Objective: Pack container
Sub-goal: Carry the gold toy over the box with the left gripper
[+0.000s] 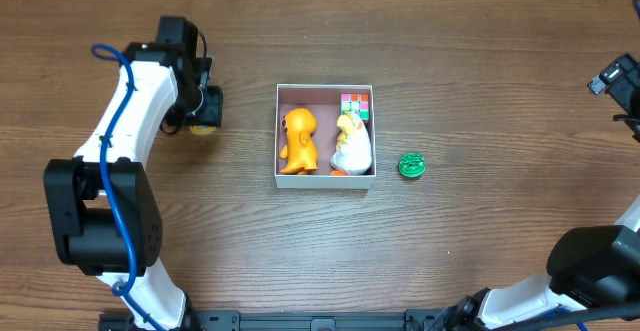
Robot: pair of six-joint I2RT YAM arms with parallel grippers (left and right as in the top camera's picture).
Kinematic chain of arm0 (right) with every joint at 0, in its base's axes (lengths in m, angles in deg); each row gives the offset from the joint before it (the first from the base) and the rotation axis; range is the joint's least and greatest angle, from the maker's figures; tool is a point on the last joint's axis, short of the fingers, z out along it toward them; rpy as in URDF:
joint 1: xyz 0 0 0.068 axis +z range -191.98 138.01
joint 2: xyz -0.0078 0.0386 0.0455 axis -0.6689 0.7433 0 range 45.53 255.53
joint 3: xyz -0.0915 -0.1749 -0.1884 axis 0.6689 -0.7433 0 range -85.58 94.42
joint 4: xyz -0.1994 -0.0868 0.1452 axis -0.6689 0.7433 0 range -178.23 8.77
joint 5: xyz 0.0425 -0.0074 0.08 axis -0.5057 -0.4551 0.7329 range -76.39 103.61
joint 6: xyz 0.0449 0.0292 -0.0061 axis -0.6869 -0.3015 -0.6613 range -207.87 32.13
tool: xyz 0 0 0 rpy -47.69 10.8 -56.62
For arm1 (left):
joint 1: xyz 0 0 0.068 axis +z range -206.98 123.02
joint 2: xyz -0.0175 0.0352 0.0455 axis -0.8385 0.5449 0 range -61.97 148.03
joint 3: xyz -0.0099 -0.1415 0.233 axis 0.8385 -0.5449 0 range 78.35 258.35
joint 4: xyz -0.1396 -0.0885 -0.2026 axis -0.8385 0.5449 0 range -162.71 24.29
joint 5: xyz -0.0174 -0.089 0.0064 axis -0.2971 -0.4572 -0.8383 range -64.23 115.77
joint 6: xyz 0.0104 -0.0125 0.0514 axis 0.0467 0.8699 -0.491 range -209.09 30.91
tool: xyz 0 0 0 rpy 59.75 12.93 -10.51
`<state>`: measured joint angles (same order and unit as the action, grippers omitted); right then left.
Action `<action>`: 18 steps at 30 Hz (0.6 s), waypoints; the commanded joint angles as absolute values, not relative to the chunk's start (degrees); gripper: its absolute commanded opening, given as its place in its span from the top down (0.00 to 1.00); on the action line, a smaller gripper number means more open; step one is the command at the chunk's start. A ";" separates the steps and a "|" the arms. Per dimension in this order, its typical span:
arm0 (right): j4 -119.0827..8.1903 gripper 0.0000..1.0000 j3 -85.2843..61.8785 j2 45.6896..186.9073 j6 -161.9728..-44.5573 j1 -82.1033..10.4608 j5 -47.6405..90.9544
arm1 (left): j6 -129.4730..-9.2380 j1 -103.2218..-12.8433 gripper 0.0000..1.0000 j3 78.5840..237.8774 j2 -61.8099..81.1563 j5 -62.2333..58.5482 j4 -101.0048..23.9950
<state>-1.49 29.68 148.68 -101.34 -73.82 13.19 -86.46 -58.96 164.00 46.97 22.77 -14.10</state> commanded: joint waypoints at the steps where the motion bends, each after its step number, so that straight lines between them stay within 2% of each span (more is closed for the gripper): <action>1: -1.62 0.00 29.77 148.42 -101.56 -73.89 12.88 | -86.55 -59.44 0.51 169.66 47.41 19.25 -12.70; 9: -1.65 0.00 29.77 148.42 -101.56 -73.89 12.88 | -87.40 -65.52 0.51 176.90 47.41 18.40 -11.63; 18: -1.65 0.00 29.77 148.42 -101.56 -73.89 12.88 | -86.90 -75.16 0.51 178.23 47.41 18.22 -12.27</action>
